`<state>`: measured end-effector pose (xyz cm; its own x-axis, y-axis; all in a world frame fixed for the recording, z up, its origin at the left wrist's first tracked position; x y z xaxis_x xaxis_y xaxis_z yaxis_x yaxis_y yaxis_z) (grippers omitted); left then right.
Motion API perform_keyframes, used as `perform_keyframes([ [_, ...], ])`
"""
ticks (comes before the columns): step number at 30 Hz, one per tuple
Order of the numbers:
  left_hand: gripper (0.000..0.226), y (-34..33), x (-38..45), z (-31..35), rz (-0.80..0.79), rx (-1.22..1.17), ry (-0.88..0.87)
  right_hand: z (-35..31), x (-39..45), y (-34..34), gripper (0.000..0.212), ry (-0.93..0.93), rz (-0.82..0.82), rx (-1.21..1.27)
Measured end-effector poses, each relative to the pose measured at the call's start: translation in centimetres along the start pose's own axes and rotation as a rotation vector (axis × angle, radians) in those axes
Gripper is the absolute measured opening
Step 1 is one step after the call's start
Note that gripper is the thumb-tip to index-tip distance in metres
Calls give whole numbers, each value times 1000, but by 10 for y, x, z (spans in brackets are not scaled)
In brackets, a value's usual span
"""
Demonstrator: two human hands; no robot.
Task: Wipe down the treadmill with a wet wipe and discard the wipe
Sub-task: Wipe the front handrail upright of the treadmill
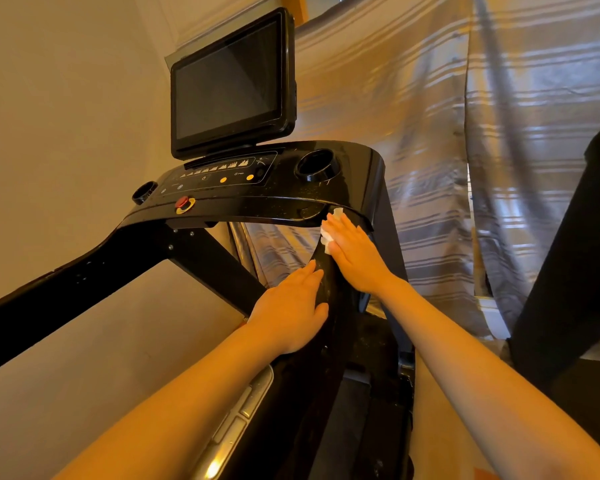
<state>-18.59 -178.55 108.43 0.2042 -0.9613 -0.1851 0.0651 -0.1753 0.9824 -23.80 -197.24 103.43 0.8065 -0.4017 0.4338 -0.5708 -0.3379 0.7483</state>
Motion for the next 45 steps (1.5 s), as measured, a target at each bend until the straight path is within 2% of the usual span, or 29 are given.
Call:
perform_keyframes([
  [4,64,0,-1,1,4,8,6,2,12,4,52,-133,91,47],
  [9,64,1,-1,0,-7,-6,2,5,10,-10,52,-182,170,193],
  [13,63,1,-1,0,1,-14,-1,-11,-27,-48,51,-162,285,572],
  [15,63,1,-1,1,4,-17,2,-17,-38,-62,59,-162,323,677],
  [17,63,0,-1,1,10,-18,4,-14,-34,-60,57,-174,338,694],
  [22,63,0,-1,1,-3,-5,8,19,0,-36,59,-340,332,683],
  [25,63,0,0,1,-3,-10,9,9,-9,-39,59,-335,384,799],
  [27,64,-1,1,0,2,-13,12,-6,-29,-51,63,-270,409,859],
  [29,64,-1,2,0,2,-17,14,-15,-45,-64,64,-182,365,771],
  [31,64,-1,2,0,1,-19,13,-3,-44,-65,50,-185,329,667],
  [34,64,-1,3,-1,-2,-26,4,14,-21,-42,64,-180,265,446],
  [36,64,-1,2,-1,1,-30,1,17,-3,-24,56,-140,216,345],
  [40,64,-2,2,-2,0,-29,2,15,8,-11,50,-110,190,299],
  [45,64,-3,4,-4,18,-45,-17,-10,-35,-32,58,69,105,213],
])
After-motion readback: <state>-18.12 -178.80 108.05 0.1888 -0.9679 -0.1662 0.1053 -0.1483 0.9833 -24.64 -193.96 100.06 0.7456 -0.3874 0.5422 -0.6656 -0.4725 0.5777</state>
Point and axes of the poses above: each hand's wrist, its own x-axis towards the middle knuckle, its own y-axis out of the back of the hand, z = x × y, the point moved 2 cm from there along x, towards the middle knuckle, and after that the axes turned 13 degrees about -z, right-handed, at the moved point
